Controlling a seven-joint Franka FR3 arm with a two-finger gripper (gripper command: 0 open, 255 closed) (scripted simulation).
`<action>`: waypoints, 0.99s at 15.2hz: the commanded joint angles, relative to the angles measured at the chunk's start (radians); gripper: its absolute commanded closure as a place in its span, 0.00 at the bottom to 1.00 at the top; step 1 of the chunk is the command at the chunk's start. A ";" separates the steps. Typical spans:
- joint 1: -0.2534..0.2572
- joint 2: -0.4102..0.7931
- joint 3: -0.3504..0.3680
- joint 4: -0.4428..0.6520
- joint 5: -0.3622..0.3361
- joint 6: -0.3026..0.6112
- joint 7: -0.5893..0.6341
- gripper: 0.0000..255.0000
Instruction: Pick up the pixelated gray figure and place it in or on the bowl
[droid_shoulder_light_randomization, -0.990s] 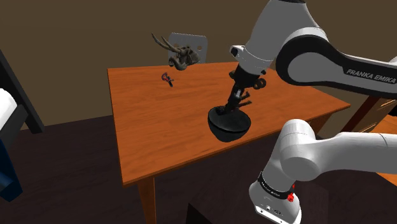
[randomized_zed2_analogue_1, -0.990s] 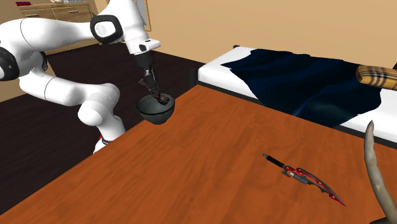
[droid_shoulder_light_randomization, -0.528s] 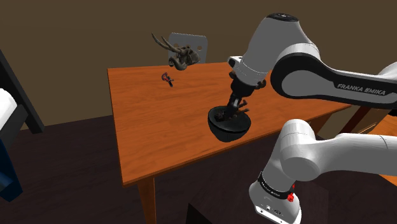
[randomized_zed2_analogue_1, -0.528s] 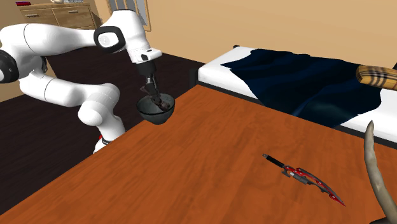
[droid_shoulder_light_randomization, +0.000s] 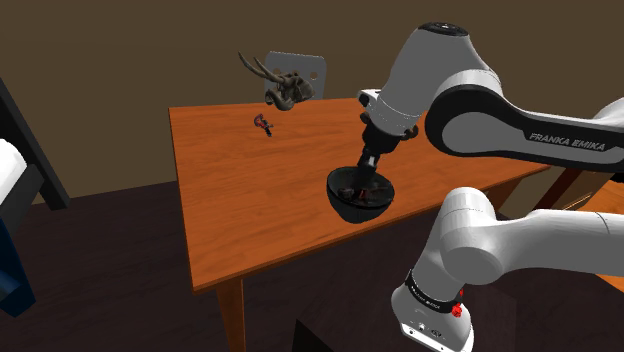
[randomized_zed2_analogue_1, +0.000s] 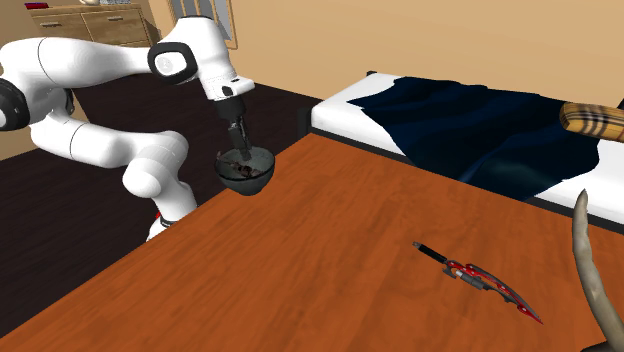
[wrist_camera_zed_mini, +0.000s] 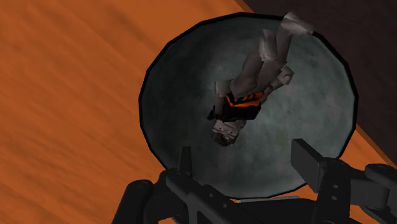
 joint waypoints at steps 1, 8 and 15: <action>0.000 0.000 0.000 0.000 0.000 0.000 0.000 0.00; 0.004 0.008 0.012 0.130 0.011 -0.123 -0.001 0.00; 0.004 0.008 0.012 0.130 0.011 -0.123 -0.001 0.00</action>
